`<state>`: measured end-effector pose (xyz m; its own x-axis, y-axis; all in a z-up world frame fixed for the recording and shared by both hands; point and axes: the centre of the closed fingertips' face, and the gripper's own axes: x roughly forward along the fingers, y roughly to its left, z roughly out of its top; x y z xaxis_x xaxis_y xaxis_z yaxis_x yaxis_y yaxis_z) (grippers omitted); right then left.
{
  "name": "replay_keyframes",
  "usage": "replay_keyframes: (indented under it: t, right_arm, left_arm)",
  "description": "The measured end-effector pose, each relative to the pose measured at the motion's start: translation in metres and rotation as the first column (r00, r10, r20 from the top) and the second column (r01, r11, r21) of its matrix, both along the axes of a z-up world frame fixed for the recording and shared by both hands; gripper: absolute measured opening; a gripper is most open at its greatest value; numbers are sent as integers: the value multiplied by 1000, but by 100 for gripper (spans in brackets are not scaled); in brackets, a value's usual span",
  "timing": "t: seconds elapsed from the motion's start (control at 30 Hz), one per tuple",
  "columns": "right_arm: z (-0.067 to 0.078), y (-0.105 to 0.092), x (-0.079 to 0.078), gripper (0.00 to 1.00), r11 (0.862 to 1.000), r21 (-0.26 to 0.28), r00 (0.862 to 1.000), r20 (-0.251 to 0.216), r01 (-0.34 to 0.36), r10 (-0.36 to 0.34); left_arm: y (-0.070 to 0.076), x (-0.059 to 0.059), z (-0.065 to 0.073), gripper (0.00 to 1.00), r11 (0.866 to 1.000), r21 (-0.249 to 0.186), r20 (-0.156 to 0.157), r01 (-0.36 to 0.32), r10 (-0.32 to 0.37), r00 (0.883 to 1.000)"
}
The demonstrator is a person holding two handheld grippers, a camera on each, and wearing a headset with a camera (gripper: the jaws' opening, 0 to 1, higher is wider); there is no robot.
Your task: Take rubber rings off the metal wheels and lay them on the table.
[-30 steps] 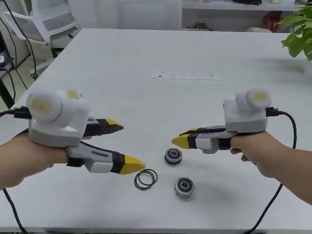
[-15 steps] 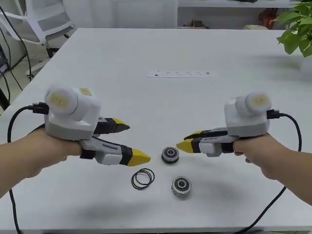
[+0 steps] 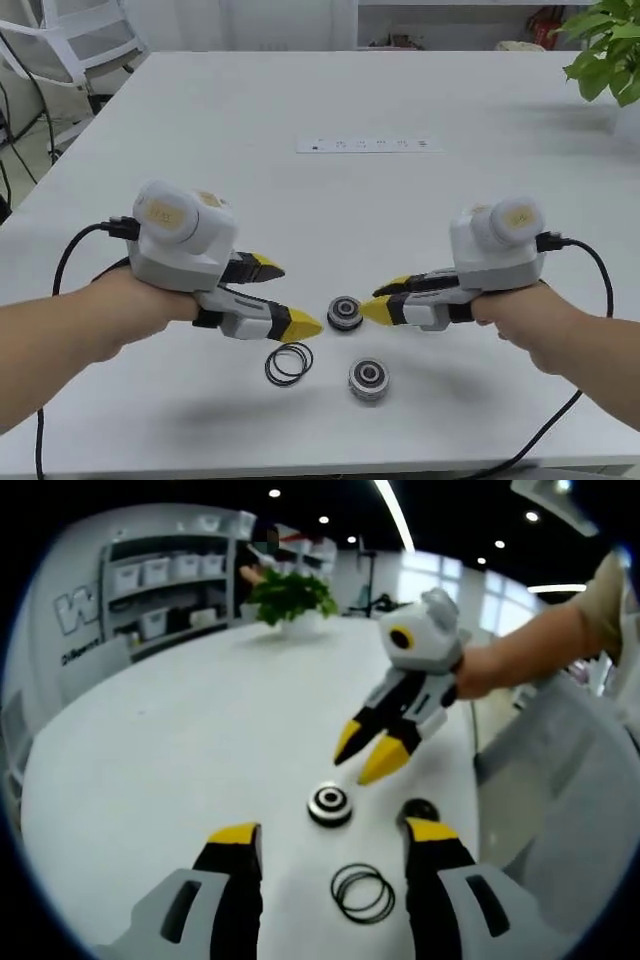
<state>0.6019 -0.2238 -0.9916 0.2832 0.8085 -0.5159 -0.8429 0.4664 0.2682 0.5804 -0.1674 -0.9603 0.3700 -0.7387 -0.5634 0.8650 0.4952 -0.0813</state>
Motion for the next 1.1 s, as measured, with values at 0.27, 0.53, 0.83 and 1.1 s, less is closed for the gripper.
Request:
replay_keyframes:
  t: [0.27,0.53,0.83,1.1]
  right_arm:
    - [-14,0,-3,21,999,-30,1000,0,-24,24]
    - [-19,2,-3,21,999,-39,999,4,-36,36]
    - [-22,7,-3,20,998,-40,999,13,-52,53]
    - [-25,9,-4,20,997,-49,998,22,-62,63]
  left_arm:
    - [-5,8,-13,51,1000,27,-3,11,-11,1000]
    - [-13,14,-24,48,999,30,-16,14,-14,1000]
    - [-24,19,-30,44,999,30,-21,33,-32,999]
    - [-34,20,-36,39,999,30,-32,44,-43,999]
